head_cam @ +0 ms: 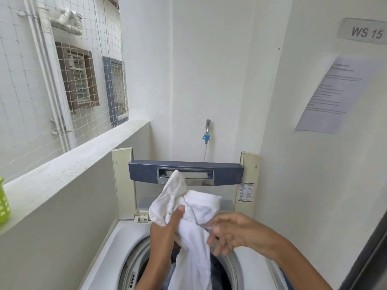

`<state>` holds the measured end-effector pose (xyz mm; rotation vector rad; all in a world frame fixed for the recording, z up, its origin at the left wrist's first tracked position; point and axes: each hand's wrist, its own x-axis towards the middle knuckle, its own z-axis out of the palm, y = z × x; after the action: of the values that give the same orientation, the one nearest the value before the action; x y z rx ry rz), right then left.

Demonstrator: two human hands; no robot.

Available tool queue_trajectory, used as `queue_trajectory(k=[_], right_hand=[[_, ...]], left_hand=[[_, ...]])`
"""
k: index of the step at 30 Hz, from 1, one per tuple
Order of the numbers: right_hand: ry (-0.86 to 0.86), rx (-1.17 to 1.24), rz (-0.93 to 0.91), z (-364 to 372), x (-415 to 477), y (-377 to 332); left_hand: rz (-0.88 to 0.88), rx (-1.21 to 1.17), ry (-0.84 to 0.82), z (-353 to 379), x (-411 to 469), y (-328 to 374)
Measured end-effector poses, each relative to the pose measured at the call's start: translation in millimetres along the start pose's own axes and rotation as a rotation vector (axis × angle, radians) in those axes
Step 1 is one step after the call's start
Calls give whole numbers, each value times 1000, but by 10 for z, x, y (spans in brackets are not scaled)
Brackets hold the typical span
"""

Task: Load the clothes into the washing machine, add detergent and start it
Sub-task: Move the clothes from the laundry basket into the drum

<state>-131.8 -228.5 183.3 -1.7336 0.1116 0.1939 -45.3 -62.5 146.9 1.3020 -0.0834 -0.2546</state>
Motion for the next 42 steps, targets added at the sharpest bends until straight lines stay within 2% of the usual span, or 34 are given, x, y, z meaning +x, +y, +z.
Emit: queue_trajectory(k=[5,8,10,12,19,22,23,24,26,29,31,33,36,39,42], right_hand=[[153,-2,-29,208,204,120],[147,178,-102,271,329,189],[231,328,-169,255,385,236],[329,397,-207,231,389,245],[438,434,-235,33,277,204],[501,396,-189,-35,300,206],[507,373,-173,-44,288,197],[492,353,-172,-48,279,188],[374,322,-215,-53,304,151],[191,253,-227,-100,281,114],[82,188,-217,-118,296,52],[13,133,-227,-127,295,-48],[-51,104,-254,-203,280,-113],[-49,64,-244,-282,230,-151],[53,6,-240,-356,193,-146]], left_hand=[[-185,-112,-164,-57,-3,22],[-270,-168,-294,-138,3,1],[-295,-214,-298,-203,35,-61],[-249,-188,-292,-258,47,-102],[135,23,105,-857,257,-189],[97,137,315,-1004,382,-166],[103,212,314,-996,407,-167],[135,312,258,-953,397,-172],[232,430,42,-825,327,-194],[247,383,-296,-583,196,-193],[251,349,-382,-440,191,-153],[203,352,-466,-377,270,-128],[52,474,-684,-345,341,-123],[77,534,-729,-330,395,-174],[90,285,-586,-432,461,-80]])
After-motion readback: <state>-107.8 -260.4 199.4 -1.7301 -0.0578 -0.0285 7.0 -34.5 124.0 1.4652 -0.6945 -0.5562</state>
